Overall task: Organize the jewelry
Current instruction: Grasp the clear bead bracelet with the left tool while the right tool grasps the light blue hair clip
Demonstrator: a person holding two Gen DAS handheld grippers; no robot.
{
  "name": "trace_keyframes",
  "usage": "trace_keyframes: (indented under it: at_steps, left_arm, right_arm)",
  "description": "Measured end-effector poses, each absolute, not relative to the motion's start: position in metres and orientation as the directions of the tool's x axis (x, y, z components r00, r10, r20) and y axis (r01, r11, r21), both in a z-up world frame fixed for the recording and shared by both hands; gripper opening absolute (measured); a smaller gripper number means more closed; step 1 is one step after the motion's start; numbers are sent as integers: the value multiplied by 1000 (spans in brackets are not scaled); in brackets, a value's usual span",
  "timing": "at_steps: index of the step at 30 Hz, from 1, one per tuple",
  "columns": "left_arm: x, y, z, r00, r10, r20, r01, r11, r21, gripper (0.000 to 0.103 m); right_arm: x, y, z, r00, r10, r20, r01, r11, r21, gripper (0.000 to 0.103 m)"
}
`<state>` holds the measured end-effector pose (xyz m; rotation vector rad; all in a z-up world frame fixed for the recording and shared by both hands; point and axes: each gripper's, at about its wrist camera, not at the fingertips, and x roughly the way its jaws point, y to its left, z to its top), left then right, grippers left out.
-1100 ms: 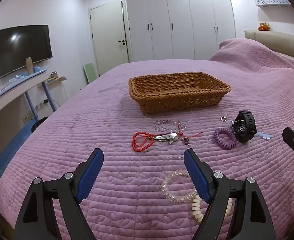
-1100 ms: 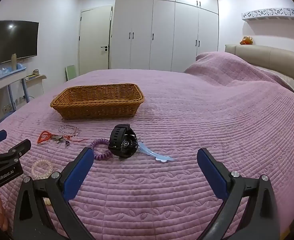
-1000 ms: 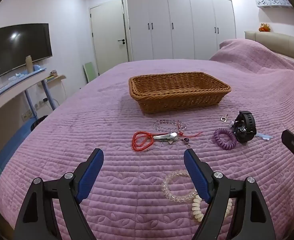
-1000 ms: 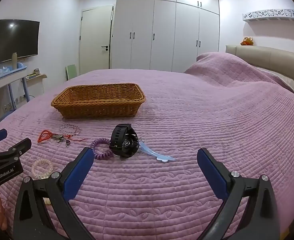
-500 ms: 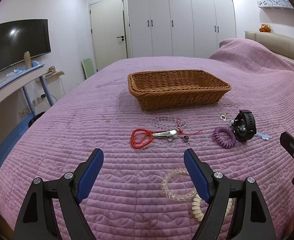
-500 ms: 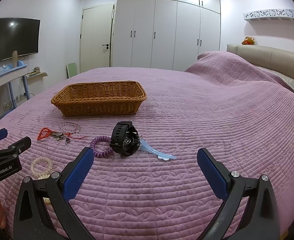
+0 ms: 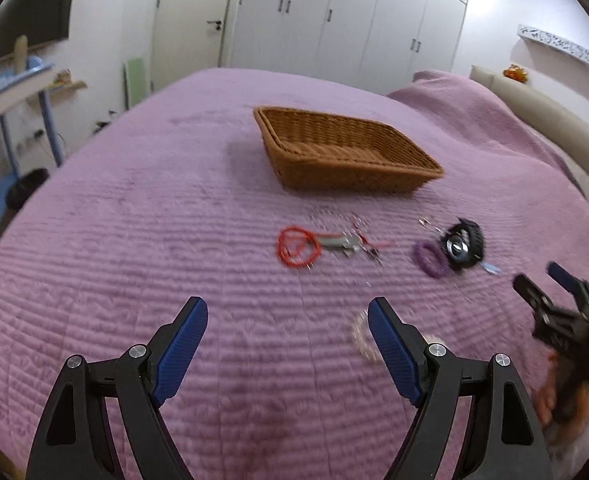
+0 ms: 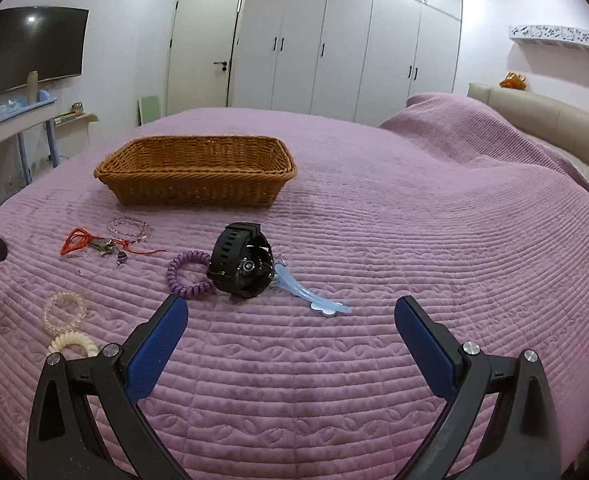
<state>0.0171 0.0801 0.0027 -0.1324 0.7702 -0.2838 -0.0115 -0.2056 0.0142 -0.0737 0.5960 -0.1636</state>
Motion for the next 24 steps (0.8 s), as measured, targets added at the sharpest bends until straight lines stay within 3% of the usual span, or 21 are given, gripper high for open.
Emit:
trace_keyframes:
  at_steps: [4,9,13,15,17,18,24]
  left_arm:
    - [19,71,-4,634,-358,-685,242,934,-264,83]
    - [29,56,-9,565,-386,-730,285,921,-266,82]
    - [36,49,-13,524,-380,-762,311,919,-243,75]
    - [40,45,-15,507,-380,-773,326,915,-236,70]
    - [44,41,-19,475,-380,-794,347,910,-228,59]
    - [45,35,-22,446,-376,-812,368,904,-216,51]
    - [50,20,-30,422,-370,-828,398,896,-197,47]
  right_arm:
    - [-6,-219,16,786,-101,-610,70,995,-75,91]
    - [-11,-221,15,759,-16,-651,12,1000,-11,87]
    - [-9,-216,13,745,-38,-666,8,999,-48,65]
    - [1,-221,12,727,-63,-684,16,997,-76,63]
    - [14,-229,7,690,-32,-723,-32,997,-74,61]
    - [22,-232,3,673,-34,-739,-53,994,-94,55]
    - [57,-251,-10,627,-13,-779,-155,978,-141,55]
